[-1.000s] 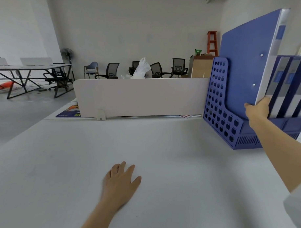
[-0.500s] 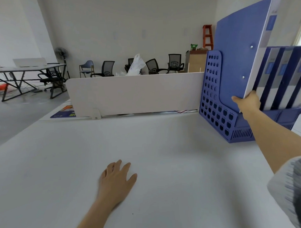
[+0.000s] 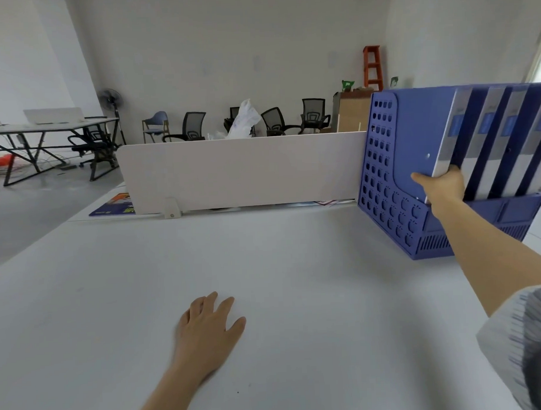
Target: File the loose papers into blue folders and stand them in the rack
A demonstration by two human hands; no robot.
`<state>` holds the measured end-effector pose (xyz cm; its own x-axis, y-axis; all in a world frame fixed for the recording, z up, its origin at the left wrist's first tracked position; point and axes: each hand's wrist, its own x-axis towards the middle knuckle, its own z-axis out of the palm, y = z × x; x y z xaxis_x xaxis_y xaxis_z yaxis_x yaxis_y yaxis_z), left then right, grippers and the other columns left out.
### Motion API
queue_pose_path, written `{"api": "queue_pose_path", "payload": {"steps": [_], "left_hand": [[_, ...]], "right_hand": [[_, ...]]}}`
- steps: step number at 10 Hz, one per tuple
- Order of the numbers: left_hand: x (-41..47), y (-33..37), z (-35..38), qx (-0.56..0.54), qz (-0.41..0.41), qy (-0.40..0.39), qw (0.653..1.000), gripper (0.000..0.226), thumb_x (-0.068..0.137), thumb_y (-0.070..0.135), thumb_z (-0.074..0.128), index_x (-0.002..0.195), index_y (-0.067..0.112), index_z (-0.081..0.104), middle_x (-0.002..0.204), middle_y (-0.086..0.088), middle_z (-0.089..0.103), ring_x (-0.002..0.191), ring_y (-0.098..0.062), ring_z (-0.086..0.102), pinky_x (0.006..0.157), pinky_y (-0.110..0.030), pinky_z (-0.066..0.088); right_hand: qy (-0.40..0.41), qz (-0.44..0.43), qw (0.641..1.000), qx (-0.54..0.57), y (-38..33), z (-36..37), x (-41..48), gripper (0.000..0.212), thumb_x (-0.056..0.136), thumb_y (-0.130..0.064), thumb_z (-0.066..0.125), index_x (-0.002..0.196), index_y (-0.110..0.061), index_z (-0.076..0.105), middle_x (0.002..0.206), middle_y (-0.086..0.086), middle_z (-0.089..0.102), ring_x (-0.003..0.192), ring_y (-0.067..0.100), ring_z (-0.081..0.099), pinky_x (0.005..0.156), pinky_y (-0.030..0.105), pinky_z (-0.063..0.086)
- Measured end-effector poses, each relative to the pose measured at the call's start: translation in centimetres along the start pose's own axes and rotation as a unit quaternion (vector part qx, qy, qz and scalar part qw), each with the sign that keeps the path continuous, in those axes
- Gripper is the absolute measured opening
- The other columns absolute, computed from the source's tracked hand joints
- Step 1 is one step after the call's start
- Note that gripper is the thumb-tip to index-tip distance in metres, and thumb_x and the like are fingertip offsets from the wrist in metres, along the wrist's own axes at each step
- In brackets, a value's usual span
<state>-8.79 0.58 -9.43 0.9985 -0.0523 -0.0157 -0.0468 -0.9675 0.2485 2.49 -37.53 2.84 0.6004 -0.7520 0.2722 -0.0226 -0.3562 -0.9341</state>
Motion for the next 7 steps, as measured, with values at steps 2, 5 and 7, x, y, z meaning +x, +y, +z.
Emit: {"api": "queue_pose_path", "payload": {"steps": [2, 5, 7], "left_hand": [[-0.1, 0.0, 0.0, -0.001, -0.004, -0.004, 1.000, 0.053, 0.096, 0.048, 0.027, 0.146, 0.031, 0.019, 0.157, 0.002, 0.008, 0.145, -0.017, 0.001, 0.117, -0.033, 0.008], [-0.1, -0.3, 0.0, 0.001, 0.000, -0.010, 1.000, 0.054, 0.096, 0.048, 0.026, 0.146, 0.030, 0.019, 0.157, 0.002, 0.008, 0.145, -0.018, 0.001, 0.117, -0.034, 0.007], [-0.1, -0.5, 0.2, -0.013, 0.004, -0.006, 1.000, 0.054, 0.096, 0.048, 0.027, 0.146, 0.029, 0.019, 0.158, 0.001, 0.008, 0.145, -0.019, 0.001, 0.117, -0.035, 0.007]], "right_hand": [[-0.018, -0.021, 1.000, -0.002, 0.4, -0.3, -0.3, 0.049, 0.085, -0.016, 0.064, 0.126, 0.002, 0.044, 0.126, 0.020, 0.056, 0.114, 0.038, 0.052, 0.096, 0.043, 0.045], [0.018, -0.071, 0.991, -0.112, -2.1, -0.3, -4.4, 0.065, 0.090, -0.014, 0.052, 0.144, 0.000, 0.018, 0.145, 0.020, 0.030, 0.134, 0.037, 0.029, 0.107, 0.047, 0.030], [-0.103, -0.296, 0.942, 0.117, -11.9, -5.7, -11.9, 0.043, 0.089, -0.015, 0.049, 0.129, -0.001, 0.048, 0.111, -0.004, 0.058, 0.102, -0.005, 0.055, 0.093, 0.015, 0.045]]}}
